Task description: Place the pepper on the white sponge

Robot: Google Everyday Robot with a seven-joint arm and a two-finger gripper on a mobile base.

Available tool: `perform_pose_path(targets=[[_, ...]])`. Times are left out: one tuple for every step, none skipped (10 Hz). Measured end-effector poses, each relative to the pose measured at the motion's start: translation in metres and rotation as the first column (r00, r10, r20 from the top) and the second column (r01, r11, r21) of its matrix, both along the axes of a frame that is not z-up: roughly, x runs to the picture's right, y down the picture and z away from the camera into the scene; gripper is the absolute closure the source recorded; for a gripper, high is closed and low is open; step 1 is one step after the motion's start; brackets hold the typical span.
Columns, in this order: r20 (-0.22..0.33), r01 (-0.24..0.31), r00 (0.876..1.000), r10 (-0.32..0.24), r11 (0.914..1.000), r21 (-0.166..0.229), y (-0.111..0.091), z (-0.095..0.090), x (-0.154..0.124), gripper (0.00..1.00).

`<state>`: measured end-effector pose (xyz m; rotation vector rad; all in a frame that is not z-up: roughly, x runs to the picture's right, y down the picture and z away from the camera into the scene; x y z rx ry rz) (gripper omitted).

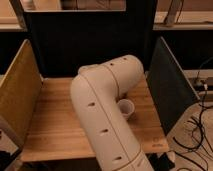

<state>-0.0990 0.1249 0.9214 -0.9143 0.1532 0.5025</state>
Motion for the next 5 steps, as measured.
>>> perform_pose_path(targets=[[-0.003,-0.004,1.000,0.004,0.9999,0.013,0.000,0.002,-0.001,0.43],[-0.003,-0.007,1.000,0.007,0.9996,0.026,0.000,0.002,-0.002,0.53],[0.003,-0.013,1.000,0.013,0.9988,0.046,-0.001,0.003,-0.007,0.65],[0.006,-0.017,1.000,0.017,0.9981,0.059,-0.003,0.002,-0.009,0.73],[0.010,-0.018,1.000,0.017,0.9977,0.066,-0.003,-0.002,-0.012,0.83]])
